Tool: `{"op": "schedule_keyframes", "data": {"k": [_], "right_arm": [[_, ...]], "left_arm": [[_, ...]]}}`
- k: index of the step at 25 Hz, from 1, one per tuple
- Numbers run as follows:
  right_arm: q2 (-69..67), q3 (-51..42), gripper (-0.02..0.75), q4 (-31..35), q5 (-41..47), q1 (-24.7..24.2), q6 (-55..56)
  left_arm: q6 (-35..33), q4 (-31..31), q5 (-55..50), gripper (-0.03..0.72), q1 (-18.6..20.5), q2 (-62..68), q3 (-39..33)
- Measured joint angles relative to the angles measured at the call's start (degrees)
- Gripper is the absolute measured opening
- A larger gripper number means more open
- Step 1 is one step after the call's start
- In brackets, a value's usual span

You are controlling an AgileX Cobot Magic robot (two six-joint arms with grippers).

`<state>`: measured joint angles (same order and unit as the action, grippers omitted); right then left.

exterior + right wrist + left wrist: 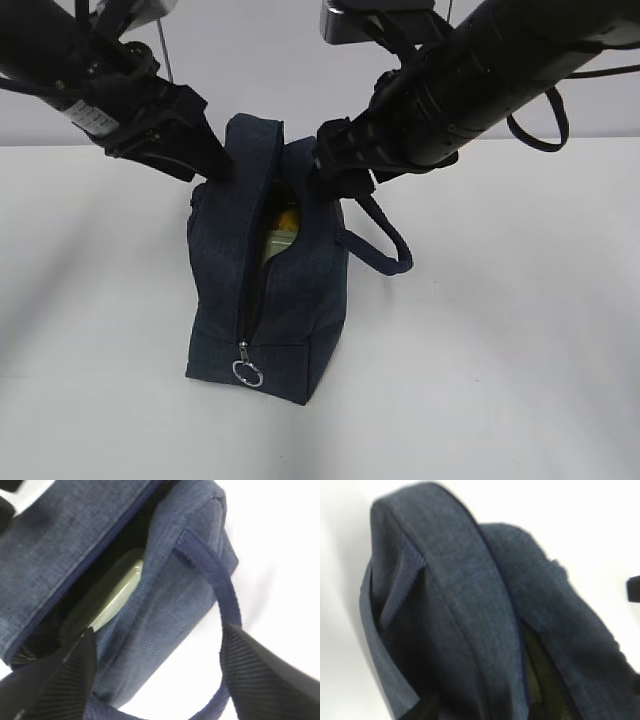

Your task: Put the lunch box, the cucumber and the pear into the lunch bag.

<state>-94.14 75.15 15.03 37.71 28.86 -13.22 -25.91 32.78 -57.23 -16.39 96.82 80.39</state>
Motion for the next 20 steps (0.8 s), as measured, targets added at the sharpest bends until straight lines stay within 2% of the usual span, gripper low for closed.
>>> {"op": "schedule_keyframes", "data": {"k": [3,11,16,20], "right_arm": [[0.16,0.0,0.579,-2.15,0.0,0.0,0.0],[0.95,0.1,0.571,-8.96,2.06,0.0,2.52],[1.22,0.1,0.543,-10.27,3.46,0.0,5.53],[4.67,-0.23,0.512,-10.39,-0.81,0.0,5.88]], "left_arm": [[-0.05,0.0,0.22,0.337,0.0,-2.15,0.0],[-0.11,-0.25,2.34,0.34,0.0,-7.72,0.0],[-0.11,-0.25,2.42,0.34,0.0,-9.77,0.0],[-0.11,-0.25,2.08,0.34,0.0,-10.27,0.0]]}}
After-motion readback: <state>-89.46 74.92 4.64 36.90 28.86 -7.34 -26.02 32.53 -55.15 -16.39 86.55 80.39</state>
